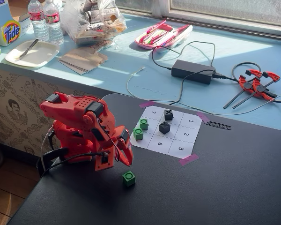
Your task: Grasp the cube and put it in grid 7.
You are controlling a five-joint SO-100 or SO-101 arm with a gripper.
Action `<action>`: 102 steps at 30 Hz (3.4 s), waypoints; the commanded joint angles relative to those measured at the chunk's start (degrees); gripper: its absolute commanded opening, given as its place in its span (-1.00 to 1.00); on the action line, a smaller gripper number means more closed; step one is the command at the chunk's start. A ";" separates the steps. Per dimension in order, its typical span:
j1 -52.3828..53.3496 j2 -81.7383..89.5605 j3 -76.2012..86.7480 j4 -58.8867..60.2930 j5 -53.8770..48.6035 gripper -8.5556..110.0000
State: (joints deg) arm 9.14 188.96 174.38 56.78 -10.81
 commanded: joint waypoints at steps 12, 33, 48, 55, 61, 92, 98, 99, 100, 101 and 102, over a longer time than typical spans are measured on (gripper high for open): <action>3.78 -4.39 -19.78 4.75 -3.08 -0.83; 14.68 -50.01 -37.27 6.68 22.15 -0.36; 17.05 -63.72 -38.06 -5.19 18.72 -0.40; 12.39 -64.78 -38.06 -6.94 20.83 -0.43; 9.84 -67.32 -37.88 -8.35 22.15 -0.51; -46.76 -53.79 -75.41 7.73 -4.66 -0.85; -61.17 -60.56 -75.23 2.02 -7.82 -0.85; -62.84 -61.96 -75.32 0.62 -8.79 -0.85; -64.42 -63.28 -75.41 -0.97 -9.49 -0.85; -65.83 -64.78 -75.67 -2.29 -9.67 -0.85; -67.06 -66.18 -75.94 -3.52 -9.67 -0.85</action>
State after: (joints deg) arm -54.84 124.98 101.78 56.95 -19.25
